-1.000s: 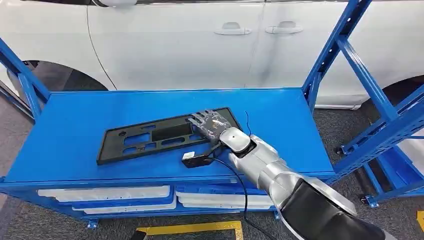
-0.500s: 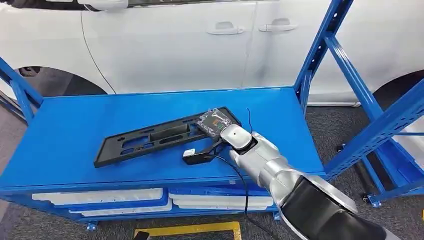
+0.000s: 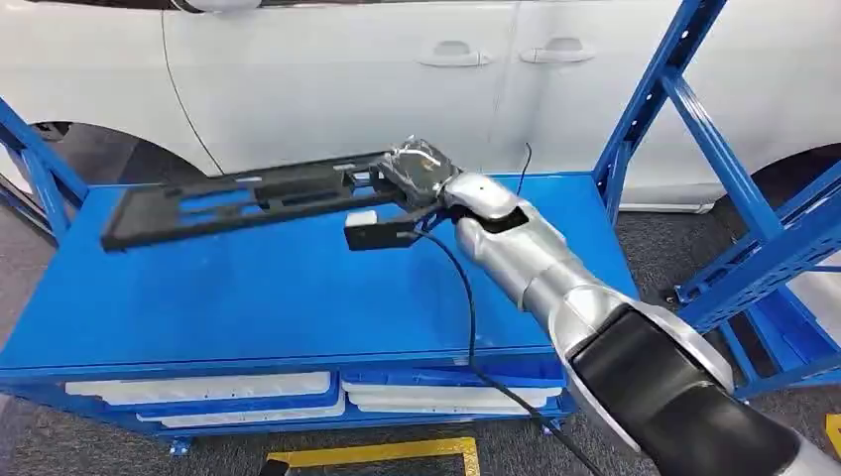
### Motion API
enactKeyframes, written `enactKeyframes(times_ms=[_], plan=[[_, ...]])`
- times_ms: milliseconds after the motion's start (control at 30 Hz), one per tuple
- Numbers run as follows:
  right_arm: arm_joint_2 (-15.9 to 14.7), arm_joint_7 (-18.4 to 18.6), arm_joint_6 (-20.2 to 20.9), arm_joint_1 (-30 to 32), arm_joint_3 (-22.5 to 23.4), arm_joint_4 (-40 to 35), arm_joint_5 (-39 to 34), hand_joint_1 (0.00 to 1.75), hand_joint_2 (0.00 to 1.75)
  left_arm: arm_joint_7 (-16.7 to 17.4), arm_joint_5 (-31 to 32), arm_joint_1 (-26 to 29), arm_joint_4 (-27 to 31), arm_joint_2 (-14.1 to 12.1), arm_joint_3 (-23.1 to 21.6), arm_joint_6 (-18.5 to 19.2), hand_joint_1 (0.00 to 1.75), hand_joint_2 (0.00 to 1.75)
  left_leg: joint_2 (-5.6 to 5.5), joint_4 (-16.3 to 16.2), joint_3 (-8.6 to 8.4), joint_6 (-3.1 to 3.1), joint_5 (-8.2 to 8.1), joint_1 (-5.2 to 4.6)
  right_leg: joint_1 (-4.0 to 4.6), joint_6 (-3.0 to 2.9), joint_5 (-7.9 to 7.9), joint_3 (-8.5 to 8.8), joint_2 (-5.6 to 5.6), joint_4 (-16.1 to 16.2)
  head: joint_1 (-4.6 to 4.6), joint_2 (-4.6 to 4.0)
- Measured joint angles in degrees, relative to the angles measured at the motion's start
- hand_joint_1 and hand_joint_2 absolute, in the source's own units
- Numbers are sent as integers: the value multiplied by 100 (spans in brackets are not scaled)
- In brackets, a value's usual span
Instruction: Take the parts from the cabinet and place them on the table.
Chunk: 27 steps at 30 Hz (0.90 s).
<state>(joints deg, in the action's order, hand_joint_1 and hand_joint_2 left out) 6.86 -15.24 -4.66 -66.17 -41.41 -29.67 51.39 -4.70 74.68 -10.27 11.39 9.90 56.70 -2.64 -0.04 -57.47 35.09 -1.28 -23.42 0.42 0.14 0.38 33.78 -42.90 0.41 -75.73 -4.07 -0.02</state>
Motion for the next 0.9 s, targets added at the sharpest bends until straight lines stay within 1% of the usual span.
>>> enactKeyframes(times_ms=[33,67,100,133,167,200,233,267,300,333,367,400,433,467,500,533,567,600,633,667,700,733,767,833,867,900], plan=[[-55,-98,347,-34,170,-245,-444,175,175,-2,-13,2,0,-2,18,-2,0,175,-3,-4,-7,-3,-7,6,-14,19,-26,-90,-1,-147,0,0],[-98,-153,695,-65,332,-514,-887,175,175,-9,-15,7,0,-2,35,-2,0,175,-13,-8,-16,-2,-18,11,-38,36,-189,-44,-4,-5,0,0],[-138,-190,1084,-122,483,-833,-1434,175,175,-22,-33,7,0,-2,52,4,0,175,-22,-30,-25,18,-36,18,-63,51,-508,163,-13,469,0,0],[-166,-207,1315,-170,570,-1025,-1799,175,175,-33,-35,5,0,-2,66,7,0,175,-25,-50,-28,34,-56,23,-80,55,-734,347,-18,890,0,0],[-203,-222,1593,-222,709,-1287,-2317,175,175,-48,-44,2,0,-2,81,13,0,175,-27,-74,-27,60,-85,24,-94,56,-977,563,-43,1384,0,0],[-277,-227,1803,-250,858,-1532,-2823,175,175,-70,-54,2,0,-2,92,24,0,175,-33,-102,-11,91,-105,-3,-61,44,-920,662,-54,1573,-2,0],[-288,-227,2019,-258,997,-1792,-3313,175,175,-100,-74,4,0,-2,96,28,0,175,-36,-118,7,115,-109,-6,-50,-7,-892,675,-41,1686,-2,0],[-326,-225,2178,-247,1103,-1980,-3689,175,175,-127,-83,6,0,-2,105,35,0,175,-34,-103,7,132,-102,-2,-39,-21,-894,671,-42,1672,0,0],[-383,-183,2371,-226,1210,-2179,-4150,175,175,-177,-92,14,0,-2,116,37,0,175,-34,-90,0,165,-106,5,-21,-57,-879,675,-41,1668,0,0],[-433,-146,2585,-195,1309,-2386,-4669,175,175,-239,-98,18,0,-2,127,37,0,175,-37,-88,-14,205,-116,13,-36,-102,-892,696,-42,1708,0,0],[-507,-98,2747,-137,1398,-2573,-5141,175,175,-286,-105,28,0,-2,135,37,0,175,-24,-140,8,228,-183,39,-60,-143,-915,750,-56,1761,0,0],[-562,-82,2869,-74,1457,-2732,-5548,175,175,-328,-120,37,0,-2,146,31,0,175,-18,-326,73,240,-307,31,-55,-181,-918,775,-54,1784,0,0],[-621,-83,3024,0,1488,-2915,-6031,175,175,-352,-151,39,0,-2,164,17,0,175,-19,-725,250,248,-519,31,-51,-197,-914,781,-50,1785,0,0],[-697,-83,3173,107,1492,-3075,-6454,175,175,-380,-168,46,0,-2,186,2,0,175,-19,-1212,477,258,-722,35,-41,-208,-908,792,-45,1783,-2,0],[-789,-87,3273,259,1492,-3221,-6755,175,175,-411,-203,59,0,-2,212,-7,0,175,-19,-1658,694,265,-870,35,-31,-220,-899,805,-43,1783,-2,0],[-861,-102,3352,426,1492,-3350,-6995,175,175,-428,-219,78,0,-2,234,-24,0,175,-19,-1901,832,268,-892,35,-24,-227,-892,812,-35,1774,0,0],[-929,-131,3430,596,1494,-3468,-7183,171,175,-444,-265,102,0,-2,254,-39,0,175,-18,-1825,820,262,-767,35,-23,-224,-884,817,-18,1768,0,0],[-1007,-152,3495,788,1494,-3617,-7326,175,175,-463,-313,120,0,-4,286,-59,0,175,-19,-1474,668,249,-535,35,-24,-215,-872,828,1,1762,-2,0],[-1086,-205,3550,988,1494,-3761,-7426,175,175,-485,-361,125,0,-4,330,-83,0,175,-19,-974,433,227,-279,35,-23,-199,-858,846,8,1755,-2,0],[-1159,-258,3609,1184,1490,-3888,-7487,175,175,-509,-409,129,0,-7,380,-103,0,175,-19,-421,162,198,-40,34,-24,-179,-836,858,14,1740,0,0],[-1218,-312,3655,1363,1486,-3984,-7521,175,175,-514,-439,129,0,-9,413,-120,0,175,-27,-191,33,168,-112,20,-13,-155,-821,848,17,1731,0,0],[-1303,-371,3710,1537,1479,-4093,-7559,175,175,-520,-463,130,0,-9,442,-142,0,175,-32,-117,20,145,-99,-2,8,-128,-817,825,23,1706,0,0],[-1381,-408,3756,1738,1457,-4205,-7591,175,175,-518,-499,139,0,-7,479,-182,0,175,-39,-129,26,129,-100,-3,2,-95,-825,830,17,1729,0,0],[-1523,-465,3780,2077,1402,-4371,-7624,175,175,-509,-511,174,0,-11,538,-284,0,175,-49,-109,21,68,-91,-11,-7,-30,-831,849,14,1760,0,0],[-1591,-496,3771,2212,1374,-4443,-7628,175,175,-507,-520,176,0,-13,553,-357,0,175,-39,-39,-16,12,-50,34,-10,3,-787,835,18,1737,0,0],[-1682,-517,3758,2319,1354,-4514,-7629,175,175,-507,-531,175,0,-13,568,-415,0,175,-34,-11,-30,-9,-40,26,-22,24,-668,783,7,1592,0,0]])
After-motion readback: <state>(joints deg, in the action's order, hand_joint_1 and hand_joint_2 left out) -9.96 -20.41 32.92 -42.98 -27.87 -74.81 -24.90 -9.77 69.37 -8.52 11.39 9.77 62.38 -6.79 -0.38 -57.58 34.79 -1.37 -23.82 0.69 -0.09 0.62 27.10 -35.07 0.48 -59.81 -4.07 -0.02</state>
